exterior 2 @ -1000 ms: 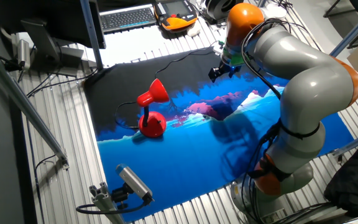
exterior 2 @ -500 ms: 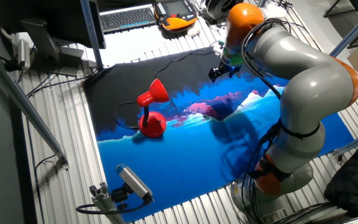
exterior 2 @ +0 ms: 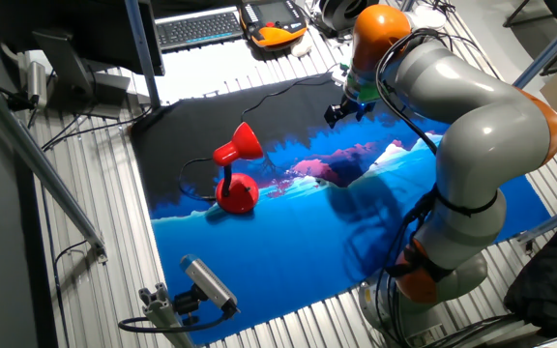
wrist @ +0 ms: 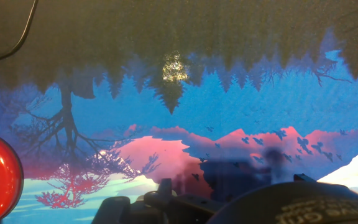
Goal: Turn on the desk lamp by pressing the button
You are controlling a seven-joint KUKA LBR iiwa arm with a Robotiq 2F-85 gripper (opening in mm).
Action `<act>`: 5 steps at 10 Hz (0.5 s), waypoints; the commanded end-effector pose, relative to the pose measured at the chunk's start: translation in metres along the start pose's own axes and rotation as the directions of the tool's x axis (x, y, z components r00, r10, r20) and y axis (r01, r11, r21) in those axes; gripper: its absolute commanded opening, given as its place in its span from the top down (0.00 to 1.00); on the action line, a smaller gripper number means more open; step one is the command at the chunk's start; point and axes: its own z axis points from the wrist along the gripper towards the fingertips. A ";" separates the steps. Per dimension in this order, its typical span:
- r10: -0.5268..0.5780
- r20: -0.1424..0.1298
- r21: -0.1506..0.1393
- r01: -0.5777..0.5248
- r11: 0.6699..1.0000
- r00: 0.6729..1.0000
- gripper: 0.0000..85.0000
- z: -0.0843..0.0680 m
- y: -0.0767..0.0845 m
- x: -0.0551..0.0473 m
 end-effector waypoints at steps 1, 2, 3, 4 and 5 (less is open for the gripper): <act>0.000 0.000 0.000 0.000 1.000 1.000 1.00 0.000 0.000 0.000; 0.043 -0.129 0.015 -0.041 0.999 0.991 1.00 0.000 0.000 0.000; 0.042 -0.128 0.015 -0.040 0.999 0.991 1.00 0.000 0.000 0.000; 0.042 -0.128 0.015 -0.040 0.999 0.991 1.00 0.000 0.000 0.000; 0.042 -0.128 0.015 -0.040 0.999 0.991 1.00 0.000 0.000 0.000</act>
